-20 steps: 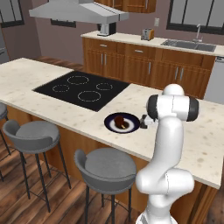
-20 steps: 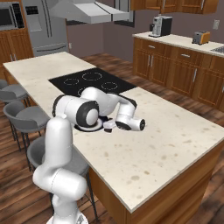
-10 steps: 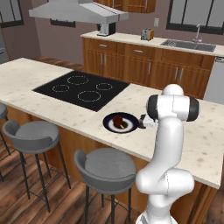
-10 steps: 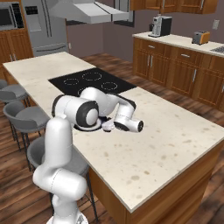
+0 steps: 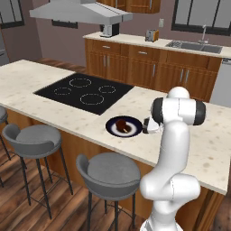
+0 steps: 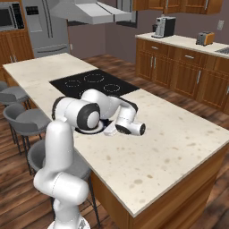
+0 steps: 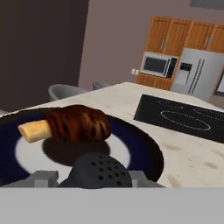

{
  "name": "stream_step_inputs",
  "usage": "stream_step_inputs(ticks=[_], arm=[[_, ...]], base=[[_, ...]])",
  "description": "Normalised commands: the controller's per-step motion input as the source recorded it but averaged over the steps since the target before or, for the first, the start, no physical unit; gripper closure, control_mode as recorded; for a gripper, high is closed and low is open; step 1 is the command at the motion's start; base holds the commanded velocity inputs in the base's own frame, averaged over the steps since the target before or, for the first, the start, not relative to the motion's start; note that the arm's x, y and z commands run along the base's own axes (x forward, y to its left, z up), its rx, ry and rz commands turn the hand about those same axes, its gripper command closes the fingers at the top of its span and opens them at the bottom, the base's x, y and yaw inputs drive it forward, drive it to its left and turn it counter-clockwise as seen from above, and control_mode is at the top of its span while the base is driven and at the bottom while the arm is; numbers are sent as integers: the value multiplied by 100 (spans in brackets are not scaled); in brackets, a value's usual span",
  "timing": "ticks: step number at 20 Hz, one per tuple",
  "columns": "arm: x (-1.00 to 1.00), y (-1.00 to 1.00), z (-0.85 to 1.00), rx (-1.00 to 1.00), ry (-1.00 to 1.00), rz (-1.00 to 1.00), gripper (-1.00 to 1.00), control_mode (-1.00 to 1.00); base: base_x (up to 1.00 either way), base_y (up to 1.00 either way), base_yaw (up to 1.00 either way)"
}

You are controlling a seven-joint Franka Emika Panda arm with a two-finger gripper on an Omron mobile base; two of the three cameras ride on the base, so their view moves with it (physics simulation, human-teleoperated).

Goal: Retrieve the shaker from the cabinet and place it next the steak on a plate on the dining table.

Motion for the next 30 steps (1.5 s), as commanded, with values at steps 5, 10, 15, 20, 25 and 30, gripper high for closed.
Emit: stream_step_inputs(ticks=[5, 10, 15, 20, 25, 30], arm=[[-1, 5, -25, -10, -15, 8, 100, -100], [0, 0, -18, -5, -13, 6, -100, -100], [0, -17, -1, 0, -10, 0, -100, -100], [-13, -29, 0, 3, -6, 0, -100, -100], [-53, -12, 3, 1, -14, 3, -100, -100], [-84, -28, 30, 8, -25, 8, -100, -100]], base=[[0, 0, 0], [0, 0, 0], [0, 0, 0], [0, 0, 0], [0, 0, 0], [0, 0, 0]])
